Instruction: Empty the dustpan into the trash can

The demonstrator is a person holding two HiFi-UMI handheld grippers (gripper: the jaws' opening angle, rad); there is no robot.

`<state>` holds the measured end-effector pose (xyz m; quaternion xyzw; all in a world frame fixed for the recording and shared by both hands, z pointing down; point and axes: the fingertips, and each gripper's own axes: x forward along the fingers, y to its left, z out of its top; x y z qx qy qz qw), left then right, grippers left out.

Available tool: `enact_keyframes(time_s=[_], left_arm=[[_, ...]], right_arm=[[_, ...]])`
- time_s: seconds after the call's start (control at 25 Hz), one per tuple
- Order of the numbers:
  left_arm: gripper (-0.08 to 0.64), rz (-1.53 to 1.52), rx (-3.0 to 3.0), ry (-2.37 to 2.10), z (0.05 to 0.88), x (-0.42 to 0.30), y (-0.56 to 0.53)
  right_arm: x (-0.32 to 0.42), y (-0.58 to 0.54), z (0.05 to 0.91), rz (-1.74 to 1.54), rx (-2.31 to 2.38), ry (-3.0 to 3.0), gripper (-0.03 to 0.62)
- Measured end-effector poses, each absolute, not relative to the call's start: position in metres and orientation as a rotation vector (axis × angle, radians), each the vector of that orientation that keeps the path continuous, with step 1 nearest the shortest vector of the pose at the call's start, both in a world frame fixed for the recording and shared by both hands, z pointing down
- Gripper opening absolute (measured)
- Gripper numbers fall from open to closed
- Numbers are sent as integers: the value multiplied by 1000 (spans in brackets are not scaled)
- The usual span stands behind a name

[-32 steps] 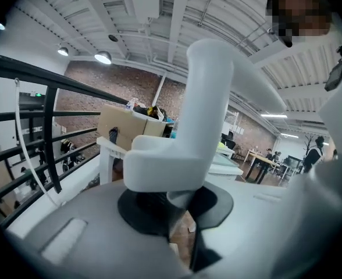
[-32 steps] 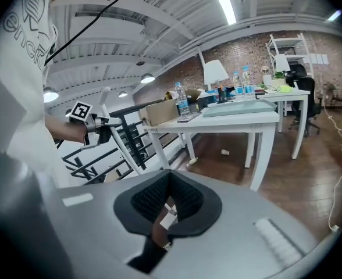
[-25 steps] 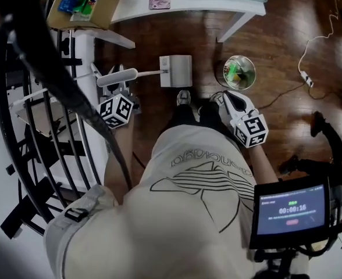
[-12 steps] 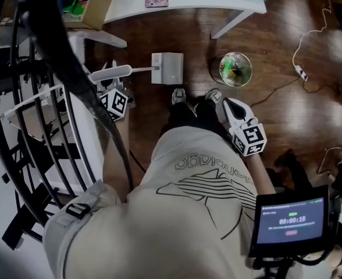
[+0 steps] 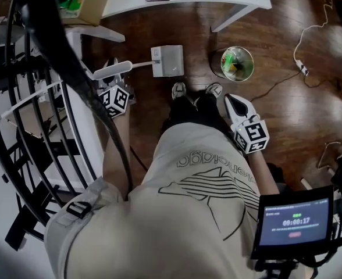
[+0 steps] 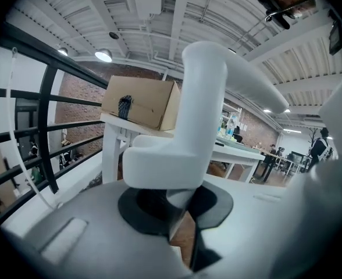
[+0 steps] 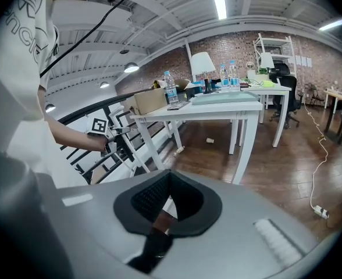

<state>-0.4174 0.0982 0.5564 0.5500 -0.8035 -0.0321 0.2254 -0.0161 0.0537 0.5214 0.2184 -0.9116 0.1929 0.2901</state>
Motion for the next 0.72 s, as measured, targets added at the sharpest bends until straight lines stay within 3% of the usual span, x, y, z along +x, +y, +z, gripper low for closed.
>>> enact_keyframes(time_s=[0.48, 0.72], left_arm=[[66, -29, 1492, -2191, 588, -433, 122], [189, 30, 1476, -2146, 594, -427, 144]], right_arm=[[-10, 61, 528, 549, 593, -2410, 3], [-16, 56, 527, 539, 574, -2440, 3]])
